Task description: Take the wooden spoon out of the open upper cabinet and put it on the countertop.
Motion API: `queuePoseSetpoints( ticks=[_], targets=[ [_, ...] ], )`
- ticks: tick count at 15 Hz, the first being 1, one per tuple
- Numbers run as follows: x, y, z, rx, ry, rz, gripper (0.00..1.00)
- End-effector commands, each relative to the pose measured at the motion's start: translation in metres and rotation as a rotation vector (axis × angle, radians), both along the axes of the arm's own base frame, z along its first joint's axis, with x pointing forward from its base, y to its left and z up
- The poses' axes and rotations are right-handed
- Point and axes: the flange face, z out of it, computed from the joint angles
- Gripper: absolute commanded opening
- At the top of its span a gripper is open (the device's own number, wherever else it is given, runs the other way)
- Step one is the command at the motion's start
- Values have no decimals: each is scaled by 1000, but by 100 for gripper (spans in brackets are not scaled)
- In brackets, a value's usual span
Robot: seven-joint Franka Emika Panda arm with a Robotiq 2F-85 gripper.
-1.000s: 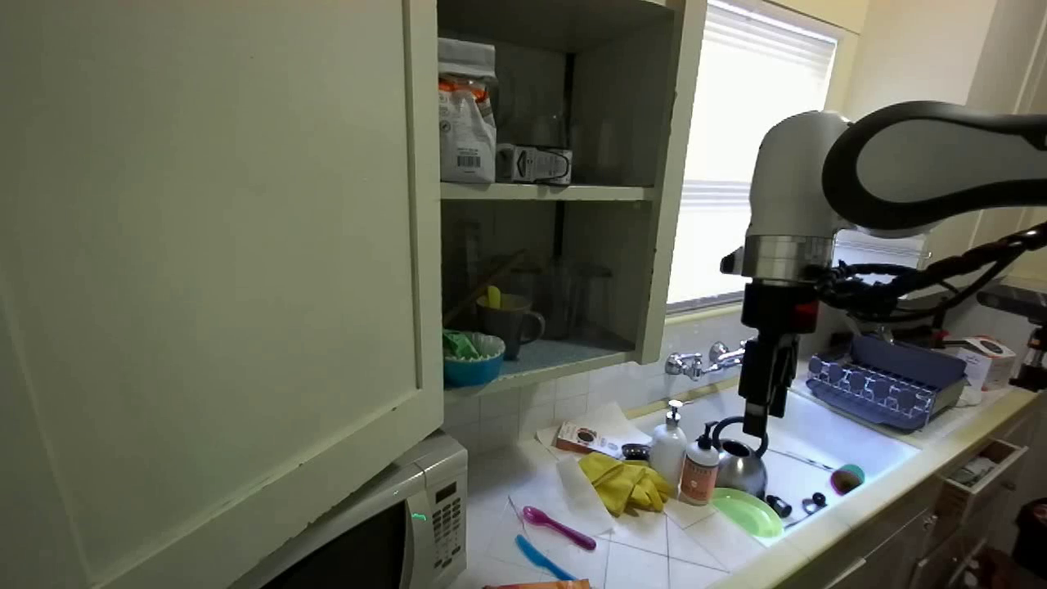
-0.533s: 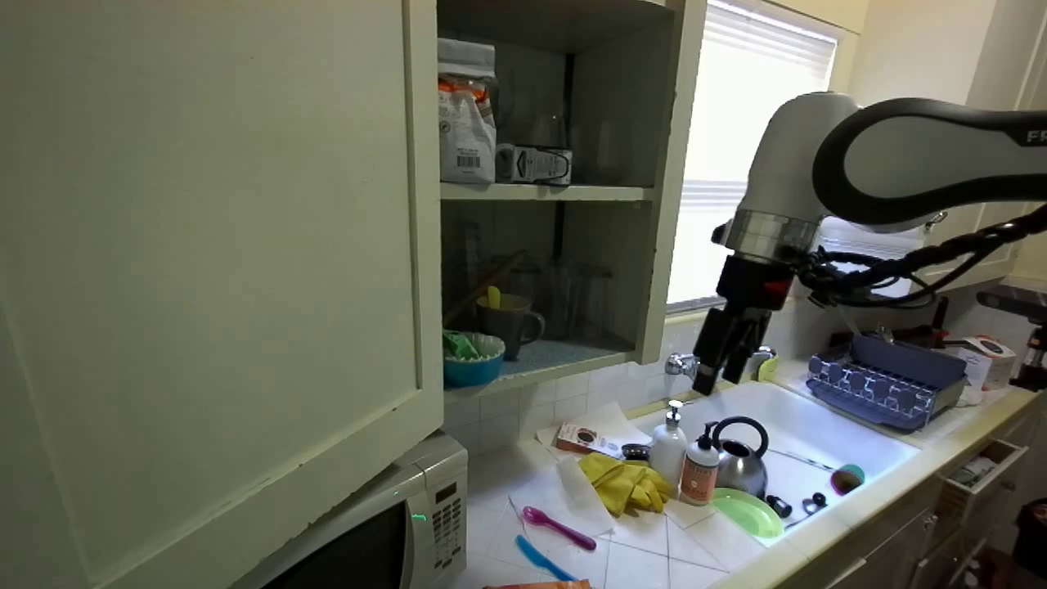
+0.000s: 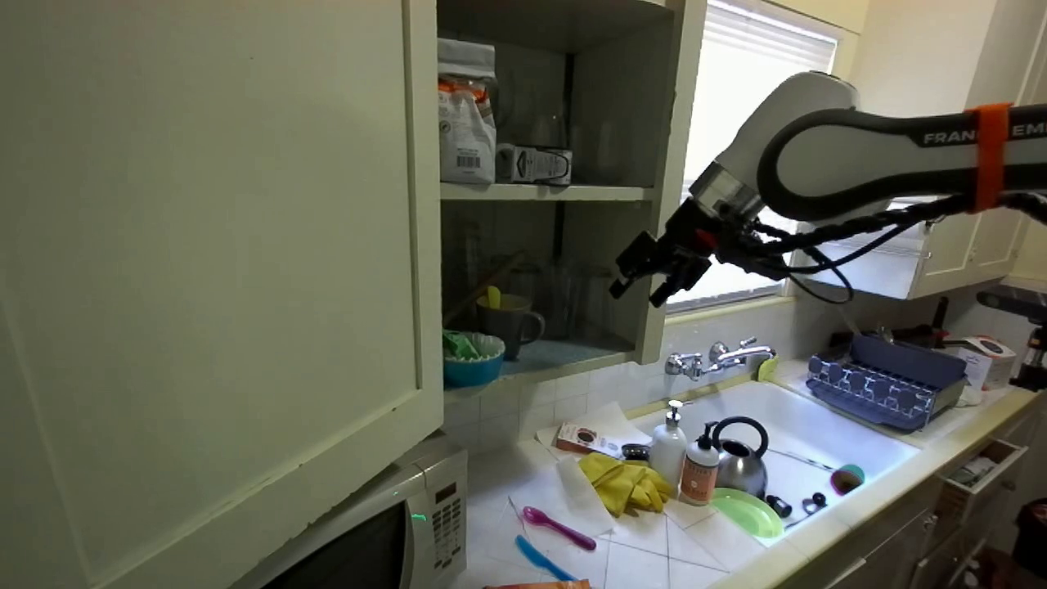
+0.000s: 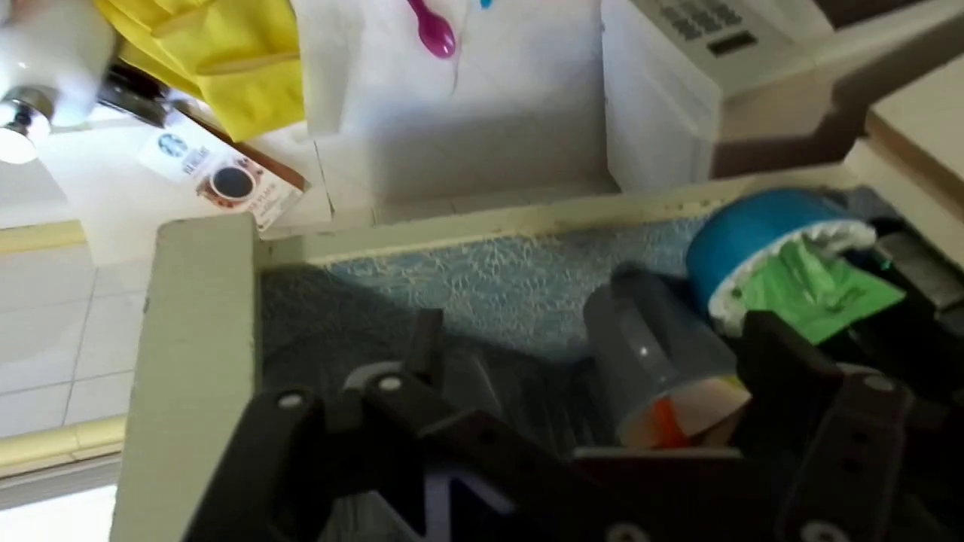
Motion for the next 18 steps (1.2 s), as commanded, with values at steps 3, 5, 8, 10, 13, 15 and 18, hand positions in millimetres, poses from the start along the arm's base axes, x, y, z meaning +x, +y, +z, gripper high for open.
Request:
queuePoseSetpoints(
  ticks=[3, 5, 8, 10, 13, 15, 18],
  targets=[
    [35, 5, -13, 72, -107, -95, 100],
    [52, 9, -28, 95, -123, -124, 100],
    [58, 10, -31, 106, -122, -133, 100],
    [65, 9, -25, 126, -165, -156, 100],
    [76, 8, -18, 113, -261, -176, 100],
    [84, 6, -20, 94, -332, -189, 100],
    [95, 13, -28, 66, -441, -174, 100]
  ],
)
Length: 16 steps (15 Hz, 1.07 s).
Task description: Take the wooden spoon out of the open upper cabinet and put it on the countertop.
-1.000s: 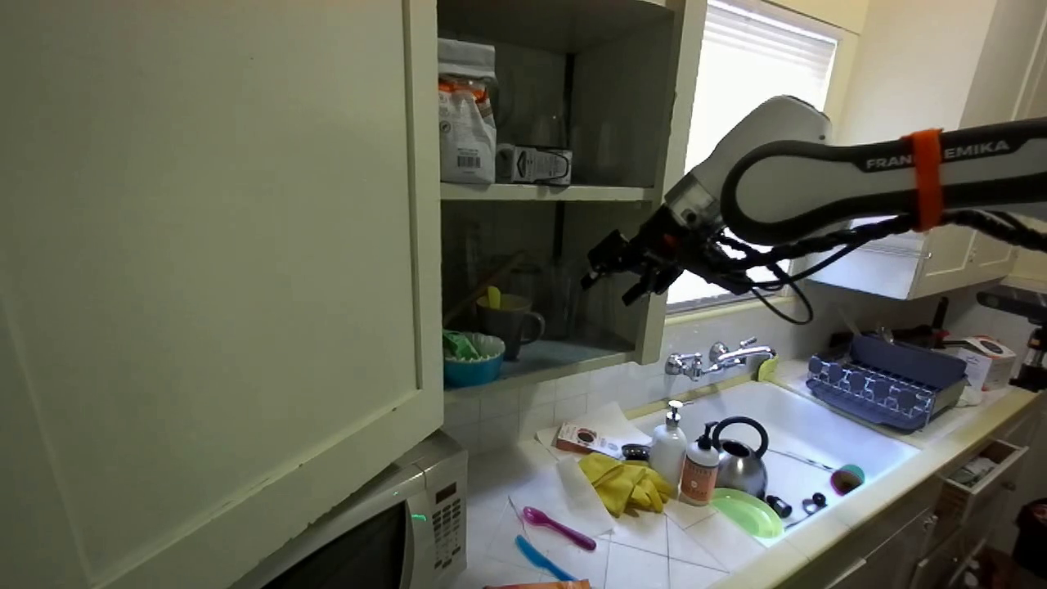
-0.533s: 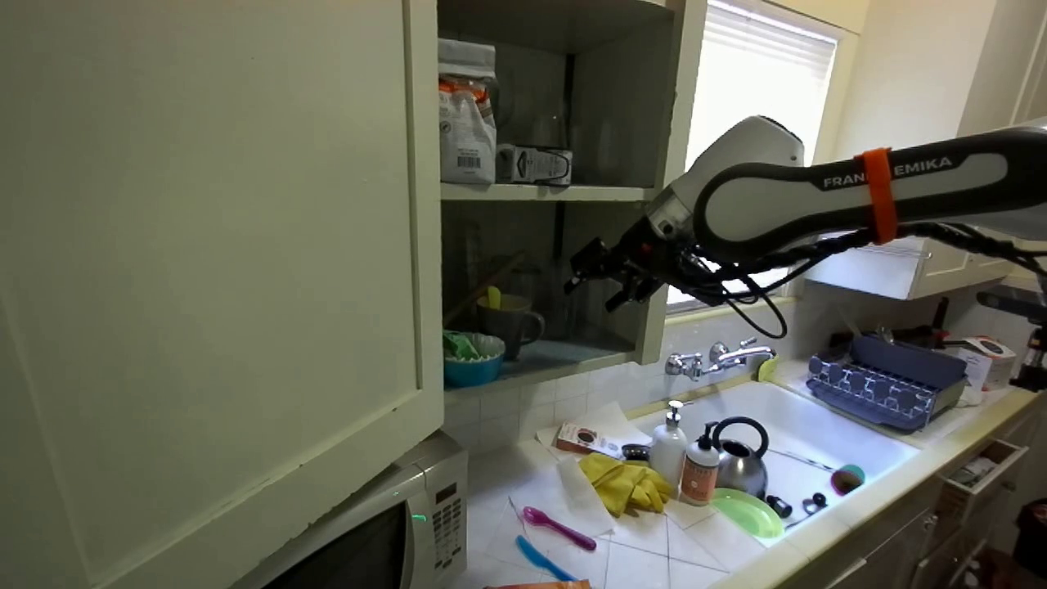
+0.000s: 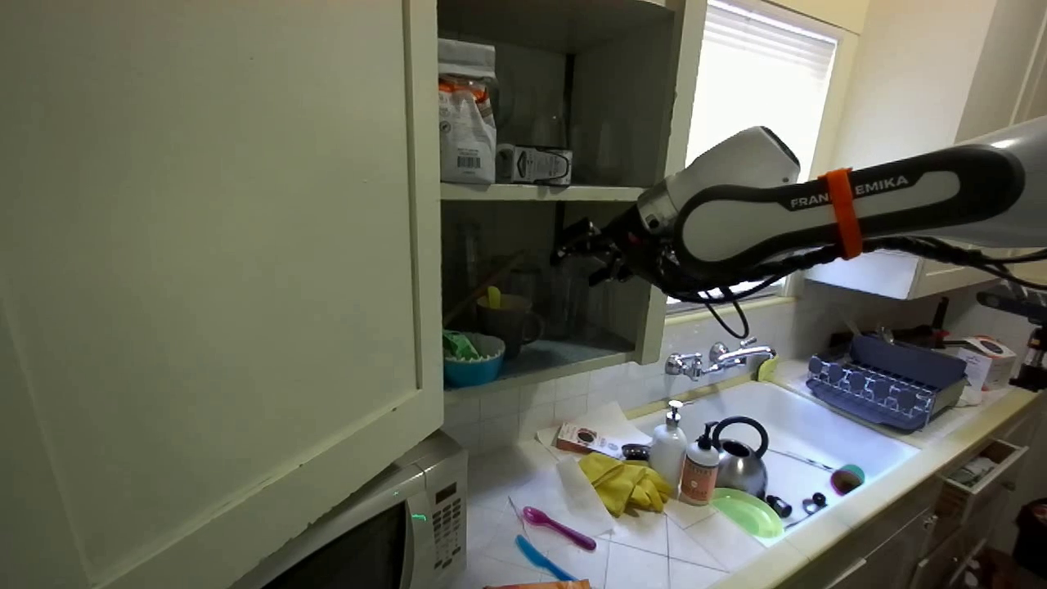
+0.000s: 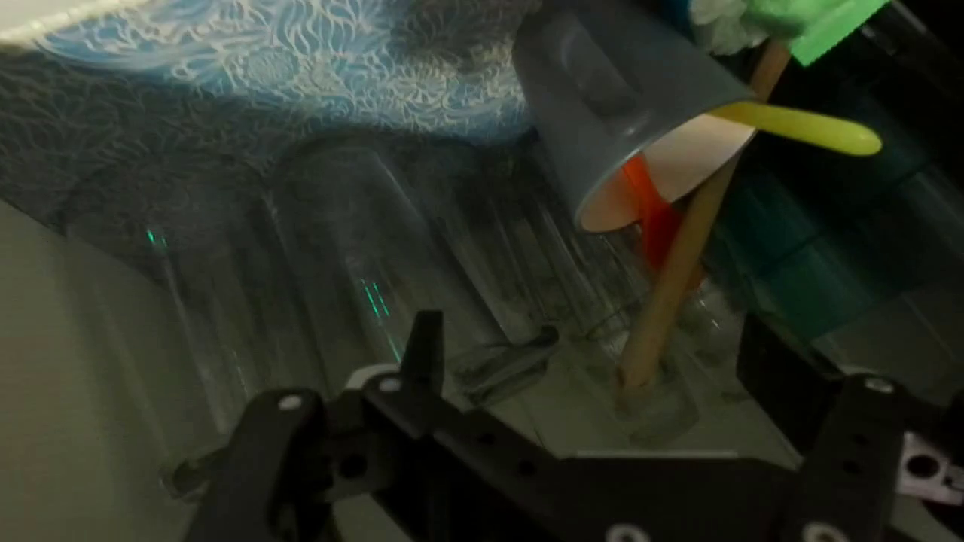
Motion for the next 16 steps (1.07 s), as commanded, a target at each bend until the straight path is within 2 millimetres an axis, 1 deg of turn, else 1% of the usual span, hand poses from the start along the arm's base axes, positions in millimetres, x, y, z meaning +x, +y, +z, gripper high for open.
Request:
queuePoseSetpoints(
  ticks=[1, 3, 5, 9, 11, 16],
  targets=[
    [18, 9, -13, -44, -101, -6, 100],
    [24, 15, -20, -95, -172, 11, 100],
    [28, 14, -23, -135, -223, 19, 100],
    [33, 2, -33, -184, -268, 14, 100],
    [35, 0, -35, -190, -293, 10, 100],
    [37, 13, -36, -212, -361, 35, 100]
  ],
)
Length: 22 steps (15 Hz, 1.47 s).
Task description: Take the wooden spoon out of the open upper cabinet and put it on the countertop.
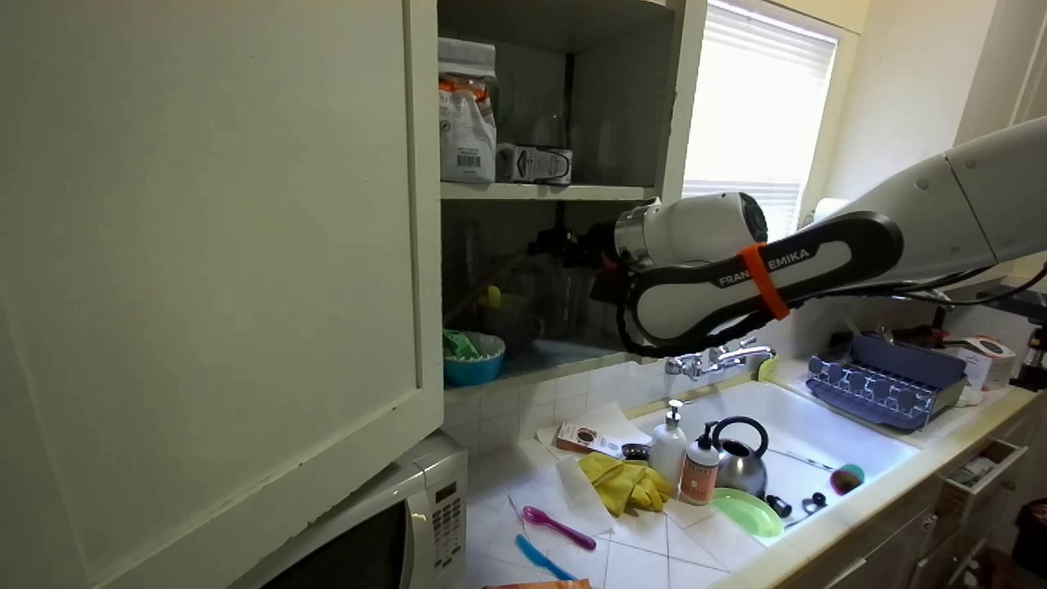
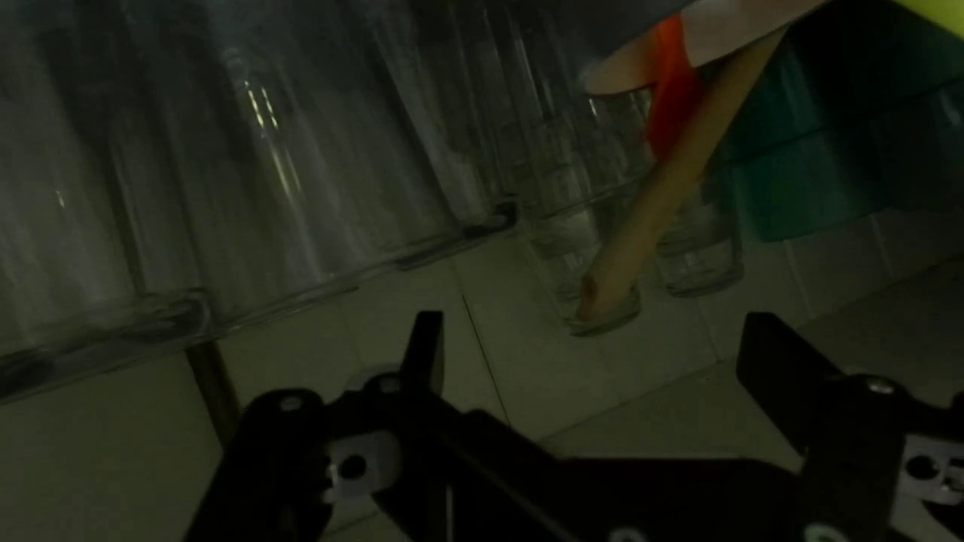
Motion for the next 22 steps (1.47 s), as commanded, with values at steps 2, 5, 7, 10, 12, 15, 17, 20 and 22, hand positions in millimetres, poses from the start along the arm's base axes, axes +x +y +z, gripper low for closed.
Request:
queuePoseSetpoints(
  ticks=[2, 5, 7, 10, 12, 15, 17, 20, 22],
  targets=[
    [5, 8, -8, -29, -45, 21, 100],
    [10, 11, -11, -40, -66, 27, 84],
    [13, 11, -15, -50, -80, 27, 72],
    [19, 12, -23, -58, -90, 25, 69],
    [22, 11, -28, -68, -105, 16, 70],
    [27, 11, -36, -72, -136, -1, 71],
    [31, 12, -39, -73, -161, -15, 72],
    [37, 19, -43, -73, -177, -15, 64],
    [41, 24, -45, -79, -190, -9, 54]
  ],
)
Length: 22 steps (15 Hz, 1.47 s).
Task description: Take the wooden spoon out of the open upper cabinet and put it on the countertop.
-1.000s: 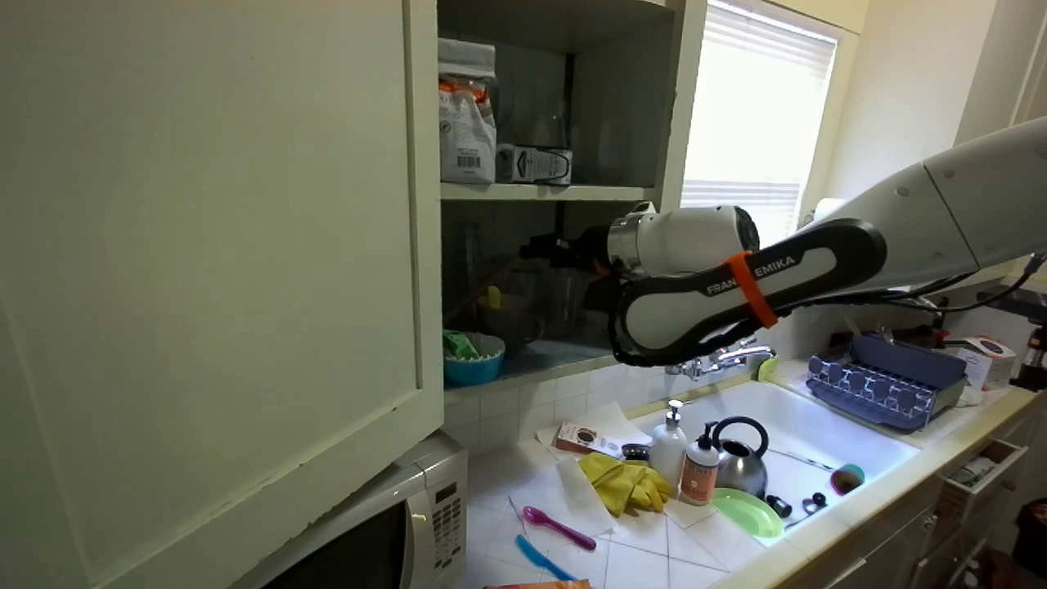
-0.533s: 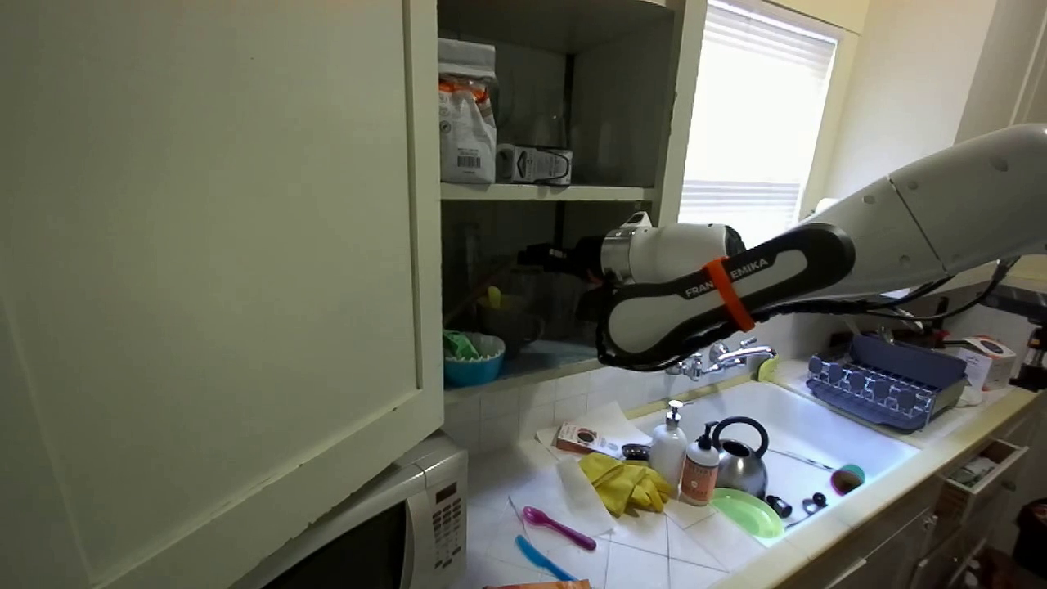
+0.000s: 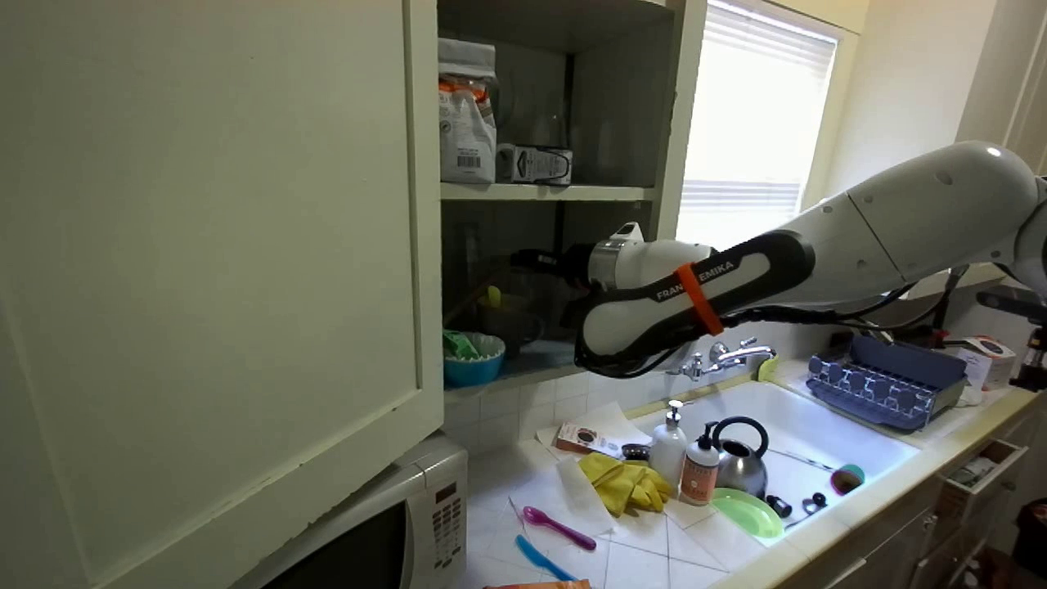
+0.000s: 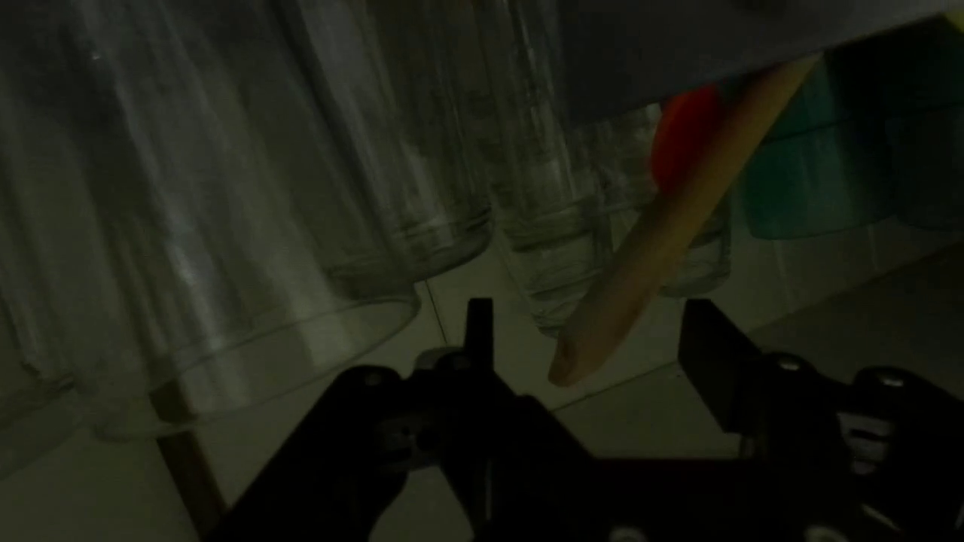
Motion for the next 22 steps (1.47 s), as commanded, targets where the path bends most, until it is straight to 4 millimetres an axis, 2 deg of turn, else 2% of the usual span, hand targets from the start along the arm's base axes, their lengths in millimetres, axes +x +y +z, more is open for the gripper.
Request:
queuePoseSetpoints(
  ticks=[1, 2, 6, 7, 8, 10, 14, 18, 22],
  targets=[
    [11, 9, -4, -10, -42, -4, 53],
    [13, 11, -4, -16, -52, -3, 54],
    [18, 15, -3, -32, -85, -3, 39],
    [19, 15, -3, -33, -90, -4, 33],
    [20, 16, -2, -35, -94, -4, 17],
    [21, 16, -3, -36, -98, -5, 18],
    [22, 16, -1, -37, -108, -7, 2],
    [24, 17, -1, -39, -108, -3, 0],
    [17, 17, 8, -17, -112, -10, 0]
  ],
)
